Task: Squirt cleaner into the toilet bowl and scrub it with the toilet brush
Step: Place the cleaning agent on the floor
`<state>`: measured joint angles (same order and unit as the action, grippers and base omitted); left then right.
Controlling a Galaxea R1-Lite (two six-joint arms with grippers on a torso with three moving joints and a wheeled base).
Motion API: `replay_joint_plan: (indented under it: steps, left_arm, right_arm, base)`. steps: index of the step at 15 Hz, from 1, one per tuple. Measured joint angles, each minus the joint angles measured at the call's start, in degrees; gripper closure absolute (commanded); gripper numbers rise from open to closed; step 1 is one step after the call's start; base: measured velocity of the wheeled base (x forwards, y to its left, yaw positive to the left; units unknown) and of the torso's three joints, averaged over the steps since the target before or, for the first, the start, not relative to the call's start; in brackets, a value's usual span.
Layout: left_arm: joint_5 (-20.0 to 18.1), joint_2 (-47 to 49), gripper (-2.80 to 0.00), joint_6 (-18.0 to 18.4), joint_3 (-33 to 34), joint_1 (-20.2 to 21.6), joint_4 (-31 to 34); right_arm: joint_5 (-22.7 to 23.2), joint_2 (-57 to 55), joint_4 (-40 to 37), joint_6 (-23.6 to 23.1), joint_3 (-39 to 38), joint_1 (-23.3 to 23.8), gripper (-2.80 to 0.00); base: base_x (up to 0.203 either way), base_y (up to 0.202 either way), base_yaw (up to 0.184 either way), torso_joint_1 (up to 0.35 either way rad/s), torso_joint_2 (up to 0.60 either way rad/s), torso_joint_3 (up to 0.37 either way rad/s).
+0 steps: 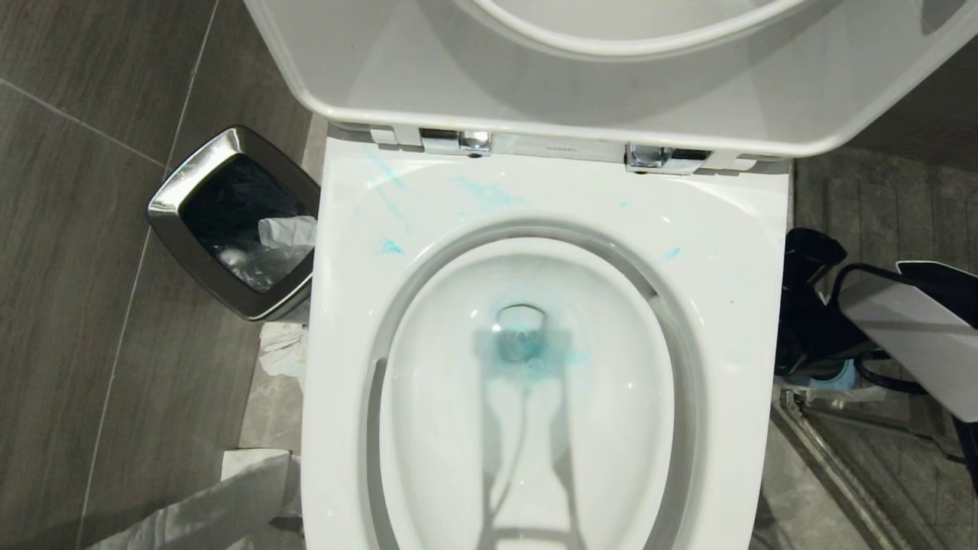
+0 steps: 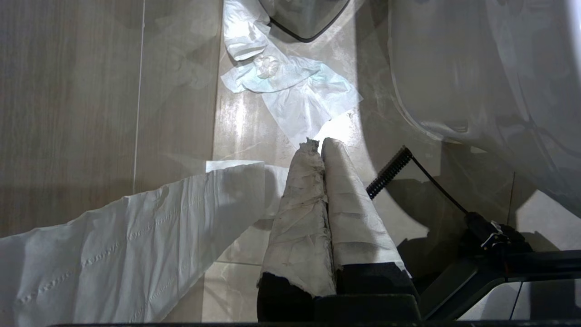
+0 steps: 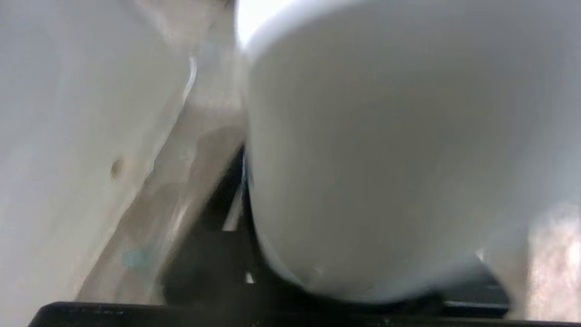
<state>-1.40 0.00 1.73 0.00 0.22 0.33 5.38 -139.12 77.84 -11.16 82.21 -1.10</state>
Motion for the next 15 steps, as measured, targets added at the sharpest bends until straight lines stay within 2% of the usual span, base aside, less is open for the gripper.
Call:
replay_joint_plan:
  steps: [9, 15]
  left_arm:
    - [0.0, 0.0, 0.0, 0.02, 0.0, 0.02, 0.0]
    - [0.0, 0.0, 0.0, 0.04, 0.0, 0.02, 0.02]
  right_arm:
    - [0.77, 0.89, 0.1, -0.08, -1.88, -0.39, -2.8]
    - [0.74, 8.72, -0.31, -0.08, -13.26, -0.39, -2.8]
  base:
    - [0.0, 0.0, 0.0, 0.0, 0.0, 0.0]
    - [0.0, 0.0, 0.0, 0.0, 0.0, 0.0]
